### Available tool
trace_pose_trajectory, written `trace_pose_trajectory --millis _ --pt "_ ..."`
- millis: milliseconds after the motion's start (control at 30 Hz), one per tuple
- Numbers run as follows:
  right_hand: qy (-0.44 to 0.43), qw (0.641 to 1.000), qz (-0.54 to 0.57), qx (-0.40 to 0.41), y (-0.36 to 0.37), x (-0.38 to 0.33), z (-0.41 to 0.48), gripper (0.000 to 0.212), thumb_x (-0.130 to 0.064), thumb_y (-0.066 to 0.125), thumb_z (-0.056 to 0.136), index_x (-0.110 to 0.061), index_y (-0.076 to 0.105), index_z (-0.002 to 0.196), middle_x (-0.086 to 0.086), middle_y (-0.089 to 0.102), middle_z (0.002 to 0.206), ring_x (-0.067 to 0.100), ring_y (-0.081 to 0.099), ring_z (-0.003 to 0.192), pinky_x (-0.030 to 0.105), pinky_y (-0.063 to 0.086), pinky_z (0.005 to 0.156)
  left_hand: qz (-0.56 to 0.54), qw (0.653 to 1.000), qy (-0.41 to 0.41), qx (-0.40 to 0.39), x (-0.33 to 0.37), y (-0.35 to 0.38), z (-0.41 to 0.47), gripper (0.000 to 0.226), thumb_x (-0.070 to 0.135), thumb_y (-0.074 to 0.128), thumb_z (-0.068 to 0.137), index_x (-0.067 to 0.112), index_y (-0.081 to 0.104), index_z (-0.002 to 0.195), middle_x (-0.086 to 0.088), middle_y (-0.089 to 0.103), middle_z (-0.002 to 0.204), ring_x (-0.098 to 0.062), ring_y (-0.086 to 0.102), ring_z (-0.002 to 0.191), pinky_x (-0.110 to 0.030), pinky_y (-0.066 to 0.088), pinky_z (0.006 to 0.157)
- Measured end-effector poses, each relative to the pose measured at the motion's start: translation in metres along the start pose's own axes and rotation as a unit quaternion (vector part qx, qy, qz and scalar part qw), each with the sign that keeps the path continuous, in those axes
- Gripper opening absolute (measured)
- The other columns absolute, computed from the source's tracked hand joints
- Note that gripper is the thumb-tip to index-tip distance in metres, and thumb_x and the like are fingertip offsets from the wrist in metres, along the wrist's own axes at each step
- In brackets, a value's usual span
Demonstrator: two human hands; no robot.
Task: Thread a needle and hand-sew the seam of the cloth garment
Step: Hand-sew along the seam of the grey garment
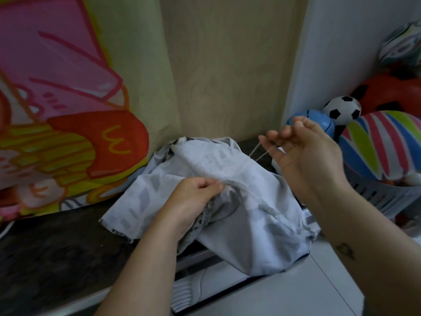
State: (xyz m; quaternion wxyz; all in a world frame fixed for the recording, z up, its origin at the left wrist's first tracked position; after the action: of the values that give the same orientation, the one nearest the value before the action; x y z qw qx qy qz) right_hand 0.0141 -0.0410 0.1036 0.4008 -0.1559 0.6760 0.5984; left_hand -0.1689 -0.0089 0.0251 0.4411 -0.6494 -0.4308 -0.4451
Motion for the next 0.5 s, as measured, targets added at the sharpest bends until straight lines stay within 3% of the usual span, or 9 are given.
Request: trace_pose_trajectory --millis 67,133,167,233,267,333,400,433,500 --pt "0.037 0.999 0.020 0.021 0.002 -0.003 -0.003 0.020 -0.005 0.036 0.099 -0.012 0.049 0.085 0.001 0.044 0.054 0.015 0.052 0.052 0.034 0.059 0.065 0.017 1.000 -0.001 -0.005 0.000 0.000 0.000 0.015 0.034 0.067 0.087 0.023 0.076 0.083 0.003 0.076 0.086 -0.014 0.071 0.089 -0.036 0.052 0.093" --pt "0.019 0.991 -0.128 0.022 0.002 -0.007 -0.003 0.023 -0.006 0.038 0.099 -0.014 0.052 0.083 0.000 0.043 0.054 0.014 0.053 0.057 0.031 0.058 0.067 0.011 1.000 -0.001 -0.001 0.000 0.000 0.000 0.015 0.033 0.067 0.087 0.023 0.077 0.082 0.003 0.076 0.085 -0.015 0.071 0.089 -0.037 0.052 0.094" --pt "-0.016 0.970 -0.242 0.017 0.002 -0.011 -0.002 0.023 -0.008 0.039 0.099 -0.017 0.053 0.083 -0.002 0.046 0.056 0.012 0.055 0.061 0.029 0.054 0.069 0.006 1.000 0.000 0.006 0.000 0.000 -0.001 0.015 0.031 0.067 0.088 0.022 0.077 0.081 0.003 0.076 0.084 -0.014 0.071 0.088 -0.036 0.052 0.093" --pt "-0.106 0.892 -0.439 0.019 0.000 -0.019 -0.001 0.020 -0.015 0.041 0.099 -0.022 0.055 0.087 -0.007 0.052 0.060 0.002 0.052 0.060 0.024 0.047 0.065 0.015 0.999 0.002 0.028 0.000 -0.002 0.000 0.014 0.030 0.067 0.088 0.022 0.076 0.080 0.006 0.075 0.082 -0.012 0.070 0.087 -0.032 0.053 0.090" --pt "-0.146 0.861 -0.486 0.027 -0.002 -0.022 0.000 0.017 -0.017 0.041 0.099 -0.022 0.055 0.090 -0.009 0.054 0.061 -0.003 0.050 0.054 0.019 0.044 0.061 0.024 0.999 0.001 0.038 0.000 -0.003 0.000 0.014 0.030 0.067 0.088 0.022 0.076 0.080 0.007 0.075 0.082 -0.012 0.069 0.087 -0.029 0.053 0.088" --pt "-0.192 0.847 -0.491 0.064 -0.010 -0.027 0.003 0.015 -0.019 0.040 0.100 -0.019 0.055 0.098 -0.009 0.057 0.064 -0.007 0.049 0.051 0.014 0.040 0.060 0.040 0.998 -0.002 0.053 -0.001 -0.006 0.001 0.013 0.028 0.066 0.089 0.021 0.075 0.081 0.005 0.075 0.084 -0.012 0.068 0.088 -0.025 0.052 0.083" --pt "-0.196 0.880 -0.420 0.104 -0.017 -0.029 0.005 0.015 -0.018 0.038 0.100 -0.020 0.054 0.099 -0.010 0.057 0.061 -0.006 0.053 0.058 0.014 0.044 0.069 0.056 0.997 -0.005 0.061 -0.002 -0.007 0.002 0.013 0.027 0.065 0.090 0.022 0.074 0.081 0.005 0.074 0.086 -0.010 0.067 0.088 -0.022 0.051 0.080" --pt "-0.175 0.918 -0.339 0.108 -0.019 -0.030 0.007 0.017 -0.017 0.037 0.101 -0.021 0.053 0.096 -0.010 0.055 0.056 -0.002 0.055 0.060 0.018 0.048 0.072 0.063 0.996 -0.005 0.064 -0.002 -0.007 0.002 0.014 0.026 0.064 0.090 0.023 0.073 0.079 0.006 0.073 0.086 -0.010 0.066 0.088 -0.023 0.050 0.080" --pt "-0.082 0.982 -0.154 0.070 -0.016 -0.025 0.008 0.020 -0.012 0.036 0.101 -0.019 0.052 0.091 -0.006 0.044 0.051 0.008 0.052 0.052 0.023 0.053 0.061 0.079 0.994 -0.005 0.069 -0.002 -0.008 0.003 0.016 0.026 0.063 0.090 0.027 0.070 0.075 0.009 0.071 0.084 -0.008 0.065 0.086 -0.023 0.050 0.080"
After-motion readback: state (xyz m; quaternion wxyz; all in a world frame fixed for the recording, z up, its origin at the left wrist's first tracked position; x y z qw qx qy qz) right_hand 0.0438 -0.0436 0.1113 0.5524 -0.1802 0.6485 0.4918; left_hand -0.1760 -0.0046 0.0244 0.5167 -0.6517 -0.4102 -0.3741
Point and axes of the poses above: each hand's wrist, its own z-axis towards the middle knuckle, its own y-axis out of the palm, x = y × z, the point moved 3 cm from there along z, towards the middle knuckle
